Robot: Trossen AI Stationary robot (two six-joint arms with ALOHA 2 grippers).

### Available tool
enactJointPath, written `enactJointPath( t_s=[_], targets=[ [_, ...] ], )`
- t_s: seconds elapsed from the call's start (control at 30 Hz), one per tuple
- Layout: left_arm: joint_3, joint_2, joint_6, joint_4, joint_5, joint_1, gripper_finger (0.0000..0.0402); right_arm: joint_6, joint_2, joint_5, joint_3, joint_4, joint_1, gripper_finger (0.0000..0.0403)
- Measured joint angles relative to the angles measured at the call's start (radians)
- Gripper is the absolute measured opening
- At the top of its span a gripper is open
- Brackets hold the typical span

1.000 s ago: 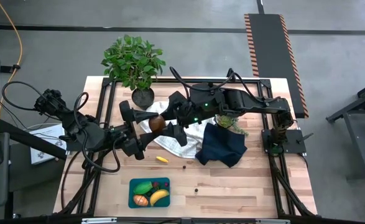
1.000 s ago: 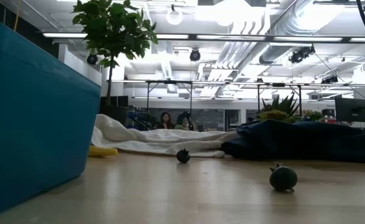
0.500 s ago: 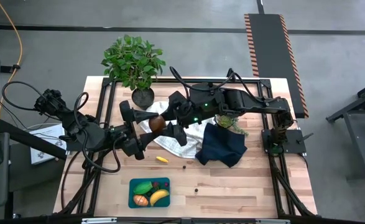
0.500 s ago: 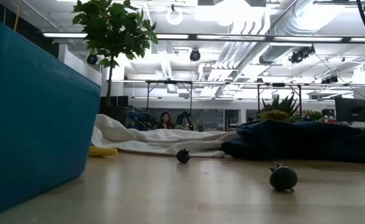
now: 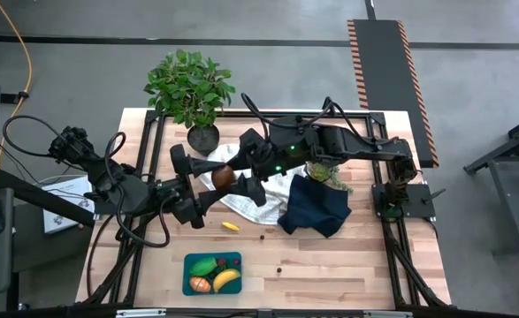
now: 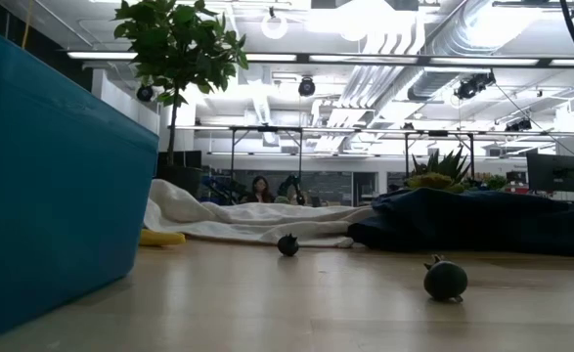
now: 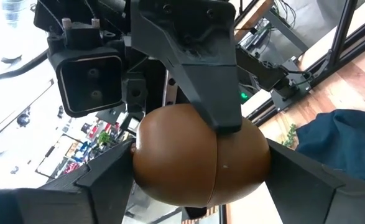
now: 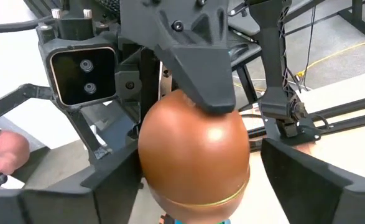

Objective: Pick and placing Produce into tupperware
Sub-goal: Put the kiwi into the bin

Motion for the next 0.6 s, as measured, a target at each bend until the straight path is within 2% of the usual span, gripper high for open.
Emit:
enactJointPath(
  t_s=[0.23, 0.4, 0.6],
  targets=[
    [0.000, 0.000, 0.000, 0.000, -0.002, 0.000, 0.0298, 0.009, 0.000, -0.007, 0.000, 0.040, 0.000, 0.0349],
    [0.000, 0.000, 0.000, 0.000, -0.004, 0.000, 0.0295, 0.001, 0.000, -0.003, 0.000, 0.134, 0.000, 0.0355],
    [0.000, 0.000, 0.000, 0.000, -0.005, 0.000, 0.0299, -0.048, 0.000, 0.071, 0.000, 0.308, 0.001, 0.0355]
  ],
)
